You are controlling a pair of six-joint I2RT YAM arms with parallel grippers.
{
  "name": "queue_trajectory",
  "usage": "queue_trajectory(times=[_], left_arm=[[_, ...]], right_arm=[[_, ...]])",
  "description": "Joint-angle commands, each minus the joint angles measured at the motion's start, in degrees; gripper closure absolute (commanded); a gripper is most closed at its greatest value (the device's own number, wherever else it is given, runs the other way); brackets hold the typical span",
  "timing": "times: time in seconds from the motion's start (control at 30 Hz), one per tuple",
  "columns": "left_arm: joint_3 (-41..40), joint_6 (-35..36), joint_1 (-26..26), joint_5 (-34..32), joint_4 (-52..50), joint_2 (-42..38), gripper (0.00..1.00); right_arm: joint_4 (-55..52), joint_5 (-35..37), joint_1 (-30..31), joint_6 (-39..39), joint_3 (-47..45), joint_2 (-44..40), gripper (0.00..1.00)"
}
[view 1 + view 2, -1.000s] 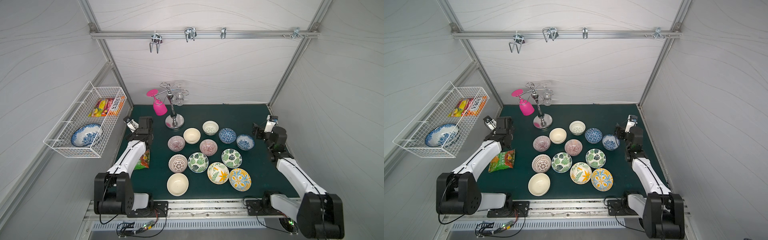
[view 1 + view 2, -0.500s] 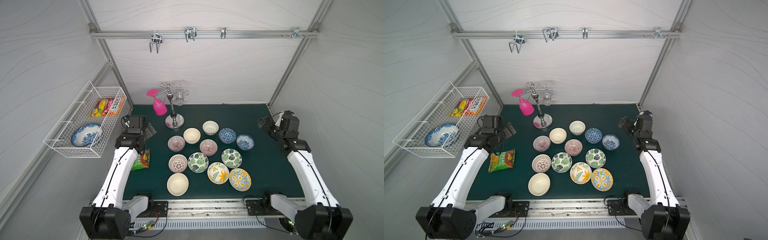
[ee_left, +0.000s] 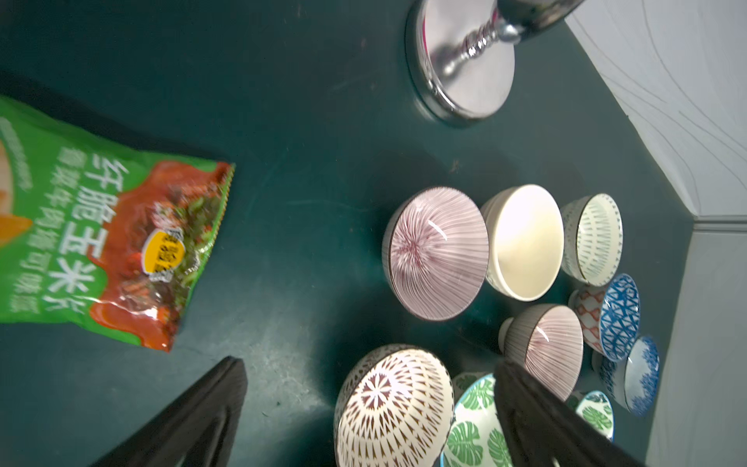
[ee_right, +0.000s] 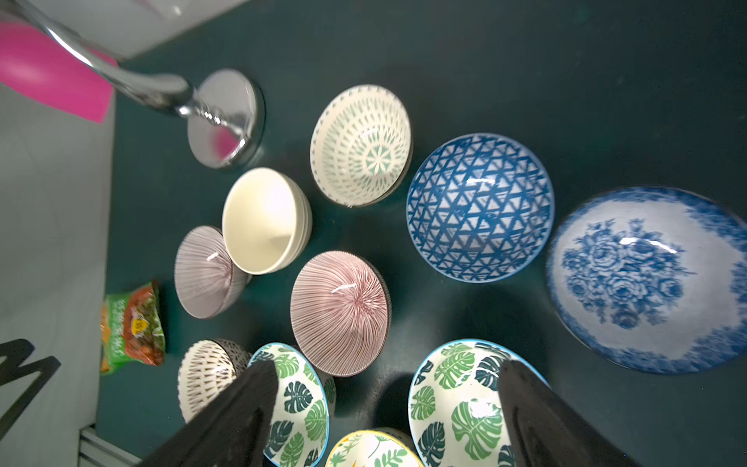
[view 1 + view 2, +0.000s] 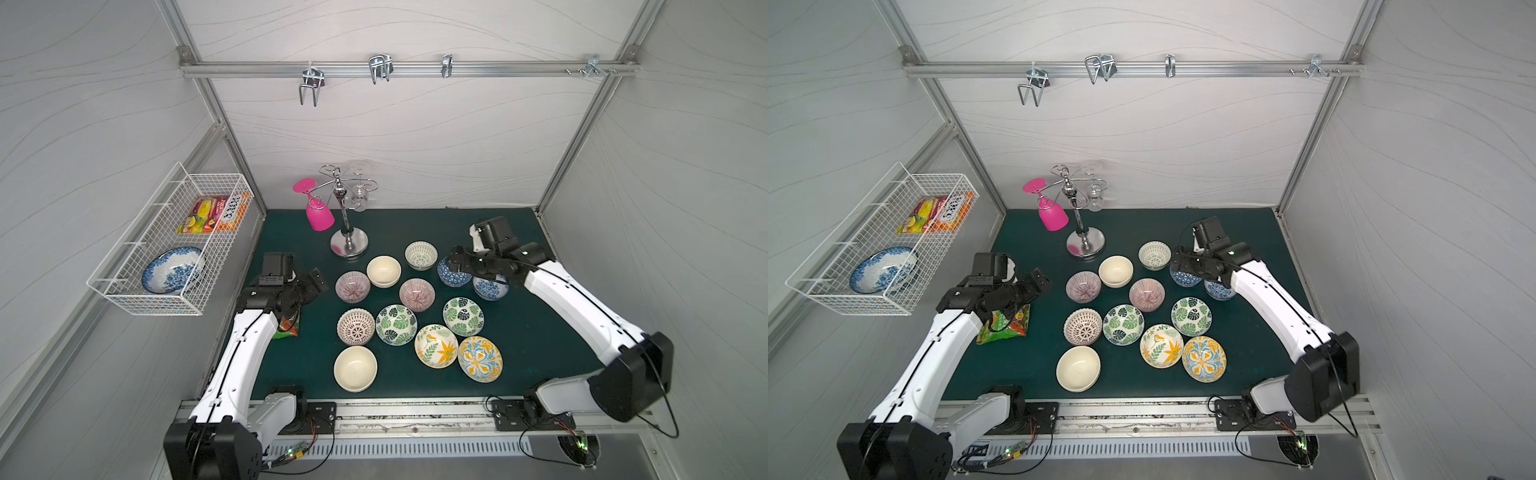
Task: Stack the bowls
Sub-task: Move the bowl to the center of the board.
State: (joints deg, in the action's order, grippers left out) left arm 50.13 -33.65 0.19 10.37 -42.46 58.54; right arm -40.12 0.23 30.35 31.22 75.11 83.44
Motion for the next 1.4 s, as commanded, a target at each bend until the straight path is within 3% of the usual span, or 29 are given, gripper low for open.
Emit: queue_trajectory(times=[0.0, 0.33, 0.57, 0.83, 1.0, 1.23, 1.37], left_arm=[[-1.6, -2.9, -2.6, 2.1, 4.9, -2.4, 0.0], [-5.6, -5.0, -2.7, 5.9, 9.8, -0.8, 0.0], [-8.2, -7.2, -2.9, 8.9, 15.7, -0.8, 0.0], [-8.8, -6.7, -4.4, 9.4, 17.3, -1.5, 0.01], [-15.8, -10.1, -4.9, 10.1, 27.1, -6.9, 0.0], [-14.2, -7.8, -4.8, 13.4, 25.8, -4.3, 0.0], [-18.3, -10.2, -4.8, 15.9, 31.6, -5.3, 0.0]], right_arm=[[-3.4, 1.7, 1.8, 0.6, 5.5, 5.7, 0.12], [-8.1, -1.2, 1.2, -2.9, 22.9, 23.3, 0.18], [-8.1, -9.7, -5.3, -3.0, 28.9, 29.7, 0.23], [-11.8, -10.4, -8.0, -6.4, 38.3, 37.4, 0.24], [-13.1, -10.2, -8.0, -7.7, 43.6, 43.0, 0.26], [-15.5, -10.4, -7.7, -8.7, 49.7, 49.1, 0.36], [-15.2, -10.5, -7.5, -8.9, 49.4, 50.3, 0.41]])
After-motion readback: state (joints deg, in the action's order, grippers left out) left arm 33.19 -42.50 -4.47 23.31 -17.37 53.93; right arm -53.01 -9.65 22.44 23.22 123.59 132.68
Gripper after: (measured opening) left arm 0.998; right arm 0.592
